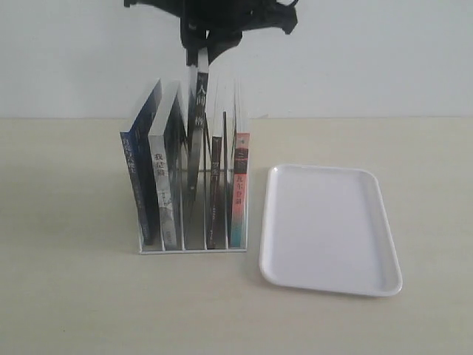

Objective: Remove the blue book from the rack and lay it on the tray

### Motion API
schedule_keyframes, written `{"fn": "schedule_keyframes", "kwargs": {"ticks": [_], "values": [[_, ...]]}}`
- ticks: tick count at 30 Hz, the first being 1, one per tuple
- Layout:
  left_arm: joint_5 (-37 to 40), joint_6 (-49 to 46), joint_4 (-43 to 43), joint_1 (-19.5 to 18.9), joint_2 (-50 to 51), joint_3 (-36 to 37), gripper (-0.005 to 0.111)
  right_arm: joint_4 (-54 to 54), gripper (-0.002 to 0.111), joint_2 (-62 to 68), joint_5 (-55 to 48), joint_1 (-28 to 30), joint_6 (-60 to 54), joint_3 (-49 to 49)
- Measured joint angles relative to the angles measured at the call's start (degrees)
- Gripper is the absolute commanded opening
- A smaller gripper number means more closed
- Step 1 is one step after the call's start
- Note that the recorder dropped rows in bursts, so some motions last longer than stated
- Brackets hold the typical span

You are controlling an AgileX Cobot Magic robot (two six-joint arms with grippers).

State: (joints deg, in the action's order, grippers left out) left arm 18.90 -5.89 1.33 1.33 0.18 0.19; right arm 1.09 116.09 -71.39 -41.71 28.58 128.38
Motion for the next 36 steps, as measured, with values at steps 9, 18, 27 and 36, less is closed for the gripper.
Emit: {"fn": "schedule_keyframes", "kwargs": {"ticks": [9, 18, 27, 36], "values": [[0.00, 0.00, 0.00, 0.00, 0.00, 0.00, 0.005, 1.99, 0.000, -4.04, 0.11, 0.00, -0.11, 0.00], [0.00, 0.00, 0.00, 0.00, 0.00, 0.00, 0.005, 2.07, 0.000, -4.04, 0.11, 0.00, -0.11, 0.00], [0.00, 0.00, 0.00, 0.00, 0.00, 0.00, 0.005, 2.46, 0.000, -1.96, 0.11, 0.00, -0.22, 0.00], [0.00, 0.00, 0.00, 0.00, 0.00, 0.00, 0.005, 2.33, 0.000, 6.20, 0.32, 0.00, -0.11, 0.00]]}}
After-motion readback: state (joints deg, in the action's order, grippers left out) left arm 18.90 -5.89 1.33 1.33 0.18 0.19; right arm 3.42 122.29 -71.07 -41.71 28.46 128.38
